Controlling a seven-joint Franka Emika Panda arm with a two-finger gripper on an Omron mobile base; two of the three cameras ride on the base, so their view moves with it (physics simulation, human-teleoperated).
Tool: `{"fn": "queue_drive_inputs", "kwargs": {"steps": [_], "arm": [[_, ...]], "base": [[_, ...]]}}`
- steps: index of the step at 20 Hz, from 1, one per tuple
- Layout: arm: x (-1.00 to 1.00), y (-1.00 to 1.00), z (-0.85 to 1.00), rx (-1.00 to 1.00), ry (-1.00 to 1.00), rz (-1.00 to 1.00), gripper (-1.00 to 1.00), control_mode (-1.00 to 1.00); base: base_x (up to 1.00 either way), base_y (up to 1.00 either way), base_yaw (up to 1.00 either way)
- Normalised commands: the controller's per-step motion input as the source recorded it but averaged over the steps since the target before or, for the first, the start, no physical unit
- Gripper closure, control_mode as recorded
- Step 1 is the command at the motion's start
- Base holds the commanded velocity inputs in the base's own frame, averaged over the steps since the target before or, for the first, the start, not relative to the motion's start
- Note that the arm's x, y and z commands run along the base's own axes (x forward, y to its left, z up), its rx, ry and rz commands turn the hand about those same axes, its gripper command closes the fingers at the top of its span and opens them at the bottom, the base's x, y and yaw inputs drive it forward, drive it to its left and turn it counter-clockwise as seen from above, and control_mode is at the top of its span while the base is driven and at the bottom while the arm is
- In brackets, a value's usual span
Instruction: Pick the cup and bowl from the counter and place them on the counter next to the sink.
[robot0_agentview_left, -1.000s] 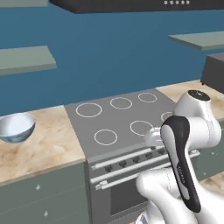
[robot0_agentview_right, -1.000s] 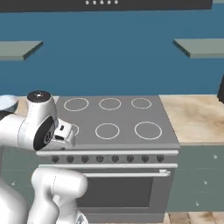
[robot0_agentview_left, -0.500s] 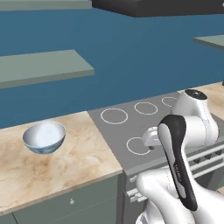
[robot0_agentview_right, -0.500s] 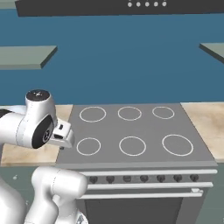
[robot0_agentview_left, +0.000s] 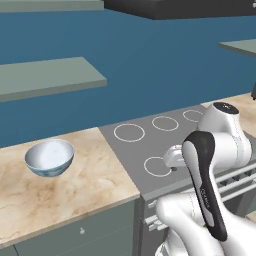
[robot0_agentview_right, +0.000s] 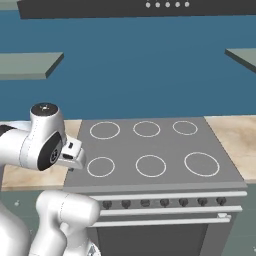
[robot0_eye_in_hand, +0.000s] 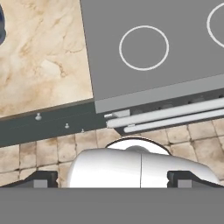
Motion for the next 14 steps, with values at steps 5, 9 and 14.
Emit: {"fn": "queue_drive_inputs", "kwargs": {"steps": [5, 9, 14], "arm": [[0.00, 0.00, 0.00, 0.00, 0.00, 0.00, -1.00, 1.00], [0.00, 0.00, 0.00, 0.00, 0.00, 0.00, -1.00, 1.00], [0.00, 0.04, 0.00, 0.00, 0.00, 0.00, -1.00, -1.00]], "base": [[0.00, 0.00, 0.00], [0.00, 0.00, 0.00], [0.00, 0.00, 0.00]]}}
